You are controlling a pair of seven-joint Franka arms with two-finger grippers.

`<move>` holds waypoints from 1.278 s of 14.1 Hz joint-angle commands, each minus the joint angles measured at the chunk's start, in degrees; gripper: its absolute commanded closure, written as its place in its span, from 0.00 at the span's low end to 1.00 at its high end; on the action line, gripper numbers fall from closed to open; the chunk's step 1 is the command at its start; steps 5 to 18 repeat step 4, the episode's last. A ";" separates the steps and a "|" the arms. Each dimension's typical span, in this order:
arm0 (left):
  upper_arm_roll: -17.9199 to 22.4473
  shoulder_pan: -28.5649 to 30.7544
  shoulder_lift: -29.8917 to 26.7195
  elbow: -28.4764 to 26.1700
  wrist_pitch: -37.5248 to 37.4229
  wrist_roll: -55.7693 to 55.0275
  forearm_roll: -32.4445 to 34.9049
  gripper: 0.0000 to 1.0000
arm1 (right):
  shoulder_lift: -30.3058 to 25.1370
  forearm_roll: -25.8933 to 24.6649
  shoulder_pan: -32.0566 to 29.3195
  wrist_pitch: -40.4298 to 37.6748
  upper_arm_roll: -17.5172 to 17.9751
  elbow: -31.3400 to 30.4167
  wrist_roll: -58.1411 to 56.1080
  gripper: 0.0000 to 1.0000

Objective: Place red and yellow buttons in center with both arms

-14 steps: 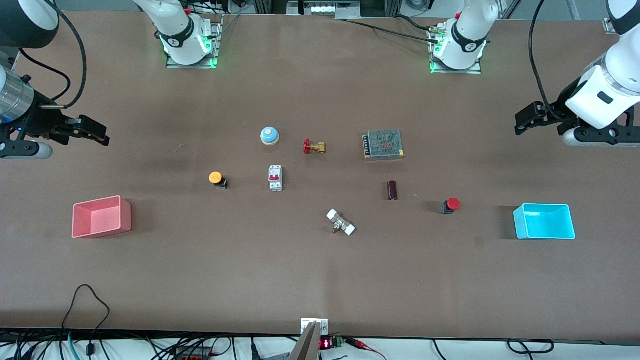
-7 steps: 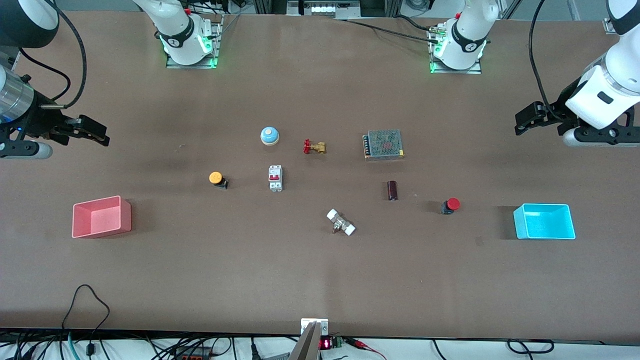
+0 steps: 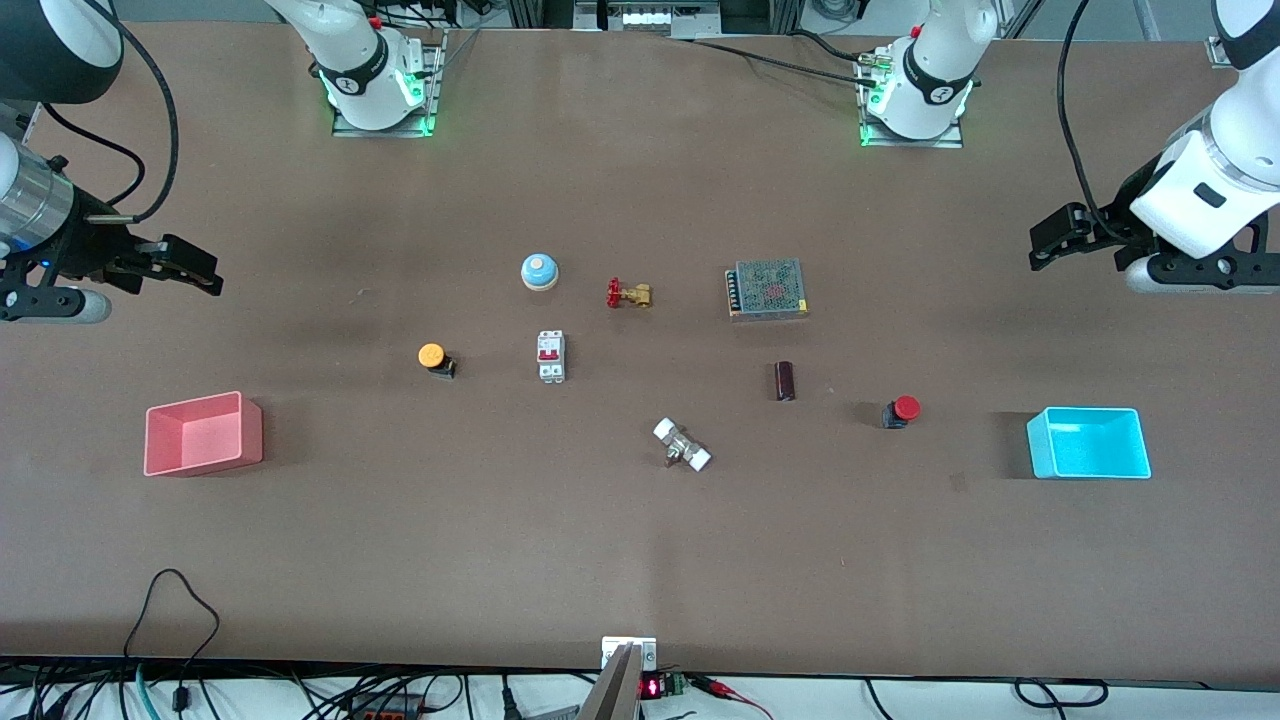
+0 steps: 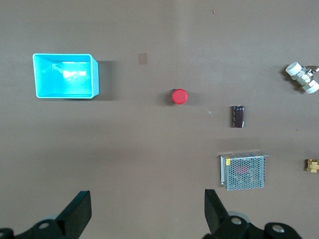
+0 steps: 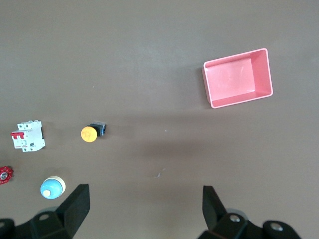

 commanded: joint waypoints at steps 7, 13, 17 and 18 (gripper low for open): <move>-0.43 0.31 0.34 1.10 -0.43 0.69 0.69 0.00 | 0.33 0.54 2.51 -1.37 -2.87 1.48 -0.09 0.00; -0.43 0.31 0.34 1.10 -0.43 0.69 0.69 0.00 | 0.33 0.54 2.51 -1.37 -2.87 1.48 -0.09 0.00; -0.43 0.31 0.34 1.10 -0.43 0.69 0.69 0.00 | 0.33 0.54 2.51 -1.37 -2.87 1.48 -0.09 0.00; -0.43 0.31 0.34 1.10 -0.43 0.69 0.69 0.00 | 0.33 0.54 2.51 -1.37 -2.87 1.48 -0.09 0.00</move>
